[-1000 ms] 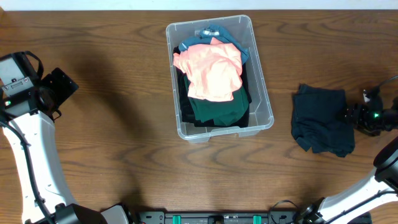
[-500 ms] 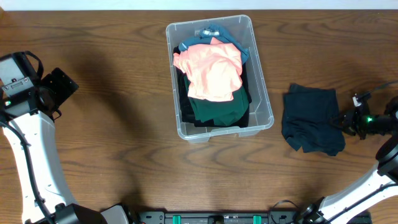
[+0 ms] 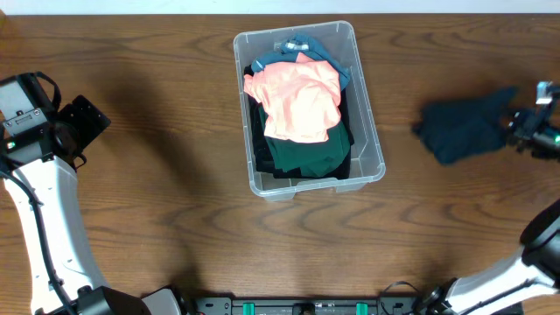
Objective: Pack container
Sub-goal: 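Grasp the navy garment's right edge with the right gripper, then lift the navy garment and carry it leftward into the bin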
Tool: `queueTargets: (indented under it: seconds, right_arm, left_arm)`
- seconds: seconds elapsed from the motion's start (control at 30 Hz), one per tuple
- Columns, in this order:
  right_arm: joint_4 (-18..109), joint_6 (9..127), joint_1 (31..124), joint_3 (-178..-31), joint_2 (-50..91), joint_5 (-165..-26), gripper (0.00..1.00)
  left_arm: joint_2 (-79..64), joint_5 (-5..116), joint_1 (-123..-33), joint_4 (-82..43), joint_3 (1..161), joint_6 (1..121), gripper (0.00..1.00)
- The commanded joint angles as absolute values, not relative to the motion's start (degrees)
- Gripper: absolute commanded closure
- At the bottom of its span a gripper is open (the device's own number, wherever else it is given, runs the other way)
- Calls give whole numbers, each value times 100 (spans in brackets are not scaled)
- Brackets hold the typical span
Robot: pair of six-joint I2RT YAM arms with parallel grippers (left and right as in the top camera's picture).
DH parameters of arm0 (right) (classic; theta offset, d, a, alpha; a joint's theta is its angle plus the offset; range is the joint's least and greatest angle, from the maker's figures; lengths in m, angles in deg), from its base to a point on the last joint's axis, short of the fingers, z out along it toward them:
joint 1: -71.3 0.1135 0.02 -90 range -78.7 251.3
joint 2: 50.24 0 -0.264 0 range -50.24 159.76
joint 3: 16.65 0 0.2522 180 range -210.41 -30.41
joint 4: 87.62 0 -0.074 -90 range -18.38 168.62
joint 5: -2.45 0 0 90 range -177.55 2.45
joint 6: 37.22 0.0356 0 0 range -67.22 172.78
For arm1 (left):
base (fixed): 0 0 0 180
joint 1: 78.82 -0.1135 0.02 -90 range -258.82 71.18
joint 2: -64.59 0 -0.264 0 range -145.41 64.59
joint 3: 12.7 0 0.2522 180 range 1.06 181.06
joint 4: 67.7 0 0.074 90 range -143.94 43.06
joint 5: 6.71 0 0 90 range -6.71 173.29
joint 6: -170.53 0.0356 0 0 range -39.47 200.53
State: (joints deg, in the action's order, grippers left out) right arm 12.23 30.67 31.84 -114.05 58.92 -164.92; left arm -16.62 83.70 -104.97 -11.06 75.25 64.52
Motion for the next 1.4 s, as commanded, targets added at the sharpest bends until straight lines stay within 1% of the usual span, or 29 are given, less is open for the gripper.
queueTargets:
  seconds: [0.0,0.3,0.5,0.53,0.67,0.83,0.93,1.0,1.07,1.17,1.27,1.37]
  right_arm:
    - [1201,2960,3510,-11540,5158,-17687,99]
    - [1610,3305,4614,-11544,3711,-17683,99]
    - [2495,3493,5547,-11544,3254,-17611,99]
    - [2711,3495,5702,-11544,3241,-17453,99]
    - [3485,3568,6461,-11544,3237,-16089,99]
    - [4700,4927,7490,-11544,3237,-14883,99]
    - [5432,6254,8028,-11544,3232,-13858,99]
    - [5675,6826,8189,-11544,3237,-13701,99]
    - [5837,7476,8334,-11544,3250,-13666,99]
    - [5902,8079,8500,-11544,3252,-13753,99]
    - [6173,8459,8646,-11544,3252,-14114,99]
    - [6455,9196,8777,-11544,3252,-14527,99]
  left_arm:
    - [-1590,8398,-10528,-1108,7576,6548,2]
    - [-1590,8398,-10528,-1108,7576,6548,2]
    - [-1590,8398,-10528,-1108,7576,6545,2]
    - [-1590,8398,-10528,-1108,7576,6548,2]
    - [-1590,8398,-10528,-1108,7576,6548,2]
    - [-1590,8398,-10528,-1108,7576,6548,2]
    - [-1590,8398,-10528,-1108,7576,6548,2]
    - [-1590,8398,-10528,-1108,7576,6548,2]
    - [-1590,8398,-10528,-1108,7576,6545,2]
    - [-1590,8398,-10528,-1108,7576,6548,2]
    - [-1590,8398,-10528,-1108,7576,6548,2]
    - [-1590,8398,-10528,-1108,7576,6548,2]
